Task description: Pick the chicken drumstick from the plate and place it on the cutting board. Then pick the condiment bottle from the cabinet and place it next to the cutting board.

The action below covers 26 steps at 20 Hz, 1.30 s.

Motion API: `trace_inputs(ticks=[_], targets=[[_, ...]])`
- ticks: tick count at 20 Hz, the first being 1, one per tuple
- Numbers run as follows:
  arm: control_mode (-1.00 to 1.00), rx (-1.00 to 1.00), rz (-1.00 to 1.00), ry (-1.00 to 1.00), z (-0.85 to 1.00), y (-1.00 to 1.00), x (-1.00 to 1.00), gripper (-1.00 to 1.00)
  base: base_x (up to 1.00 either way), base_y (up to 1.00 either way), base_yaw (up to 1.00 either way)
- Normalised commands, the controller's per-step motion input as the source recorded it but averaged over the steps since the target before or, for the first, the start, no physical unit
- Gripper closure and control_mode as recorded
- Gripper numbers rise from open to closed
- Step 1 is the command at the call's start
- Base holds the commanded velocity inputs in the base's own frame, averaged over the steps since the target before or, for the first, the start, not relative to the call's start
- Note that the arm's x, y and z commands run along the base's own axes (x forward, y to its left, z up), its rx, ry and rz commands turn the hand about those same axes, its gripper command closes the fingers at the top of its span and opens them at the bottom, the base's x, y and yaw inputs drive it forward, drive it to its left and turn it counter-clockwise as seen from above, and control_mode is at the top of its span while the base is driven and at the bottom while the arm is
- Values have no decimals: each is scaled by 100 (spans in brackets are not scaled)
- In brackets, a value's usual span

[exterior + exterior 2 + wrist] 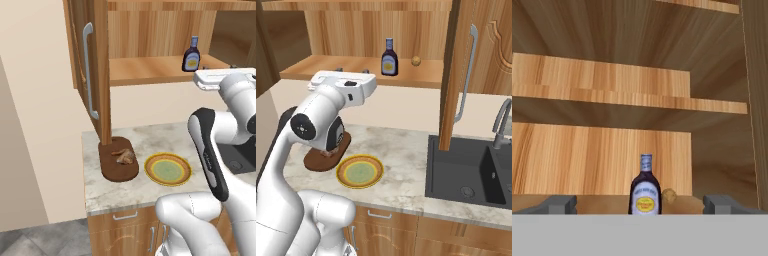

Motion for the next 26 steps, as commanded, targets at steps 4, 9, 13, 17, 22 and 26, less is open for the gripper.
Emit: trace_inputs(ticks=[4, 9, 13, 17, 22, 26], targets=[[-100, 0, 0, 0, 20, -6, 8, -100, 0, 0, 0], [-100, 0, 0, 0, 4, -3, 12, -100, 0, 0, 0], [-100, 0, 0, 0, 0, 0, 21, -100, 0, 0, 0], [-100, 0, 0, 0, 0, -1, 26, -100, 0, 0, 0], [-100, 0, 0, 0, 0, -3, 25, -100, 0, 0, 0], [-100, 0, 0, 0, 0, -8, 25, -100, 0, 0, 0]])
